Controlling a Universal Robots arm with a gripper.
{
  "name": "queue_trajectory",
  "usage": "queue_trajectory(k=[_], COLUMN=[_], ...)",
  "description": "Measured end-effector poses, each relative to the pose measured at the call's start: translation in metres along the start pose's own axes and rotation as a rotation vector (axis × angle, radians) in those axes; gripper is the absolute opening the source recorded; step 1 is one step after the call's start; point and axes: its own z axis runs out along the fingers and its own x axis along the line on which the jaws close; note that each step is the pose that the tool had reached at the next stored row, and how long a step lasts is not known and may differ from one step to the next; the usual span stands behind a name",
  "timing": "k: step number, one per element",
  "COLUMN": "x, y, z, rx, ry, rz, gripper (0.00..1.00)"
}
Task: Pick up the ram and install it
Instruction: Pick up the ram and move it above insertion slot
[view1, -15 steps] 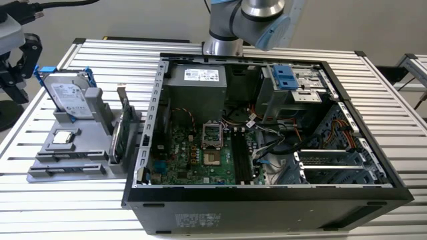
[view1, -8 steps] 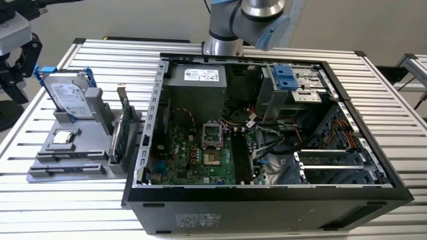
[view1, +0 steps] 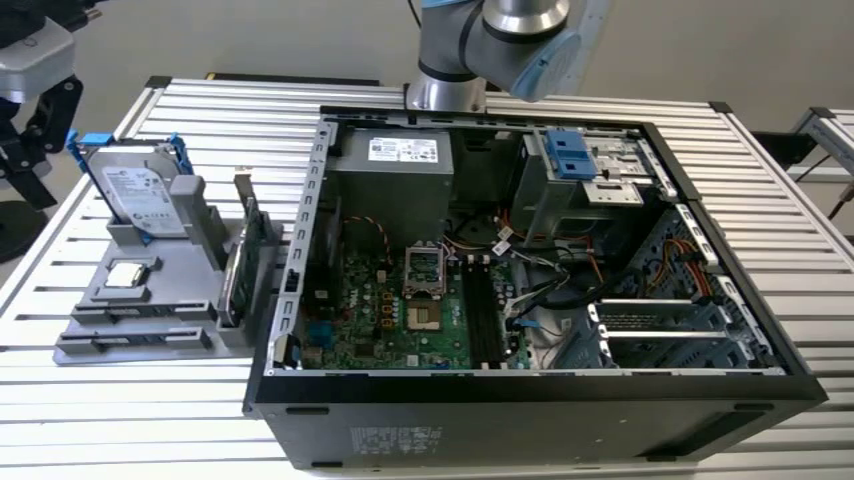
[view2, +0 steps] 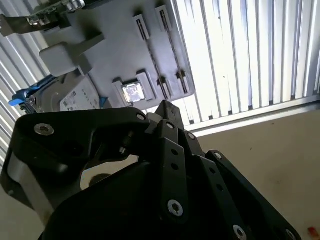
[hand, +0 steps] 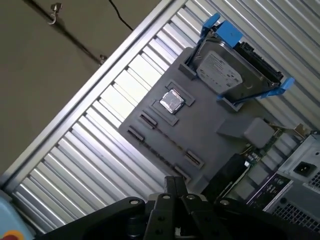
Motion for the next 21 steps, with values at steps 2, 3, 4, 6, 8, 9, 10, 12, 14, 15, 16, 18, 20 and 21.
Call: queue_trajectory(k=[2, 3, 4, 6, 8, 9, 10, 12, 14, 15, 16, 18, 20, 21], x=[0.0, 0.0, 0.0, 0.0, 0.0, 0.0, 0.0, 0.0, 0.0, 0.0, 0.0, 0.0, 0.0, 0.0], y=[0.0, 0.0, 0.0, 0.0, 0.0, 0.0, 0.0, 0.0, 0.0, 0.0, 0.0, 0.0, -0.0001, 0.0], z=[0.0001, 0.0001, 0.0001, 0.0002, 0.0003, 0.0003, 0.0004, 0.0004, 0.0005, 0.0005, 0.0005, 0.0006, 0.0006, 0.0006], rx=[-0.0002, -0.0004, -0.0005, -0.0007, -0.001, -0.0011, -0.0012, -0.0014, -0.0016, -0.0017, -0.0018, -0.0019, -0.0021, -0.0022], ry=[0.0013, 0.0019, 0.0026, 0.0039, 0.0051, 0.0057, 0.0062, 0.0073, 0.0082, 0.0086, 0.0092, 0.0101, 0.011, 0.0114], rz=[-0.028, -0.041, -0.054, -0.08, -0.105, -0.117, -0.129, -0.15, -0.17, -0.18, -0.189, -0.209, -0.227, -0.235], gripper=[0.0, 0.0, 0.0, 0.0, 0.0, 0.0, 0.0, 0.0, 0.0, 0.0, 0.0, 0.0, 0.0, 0.0])
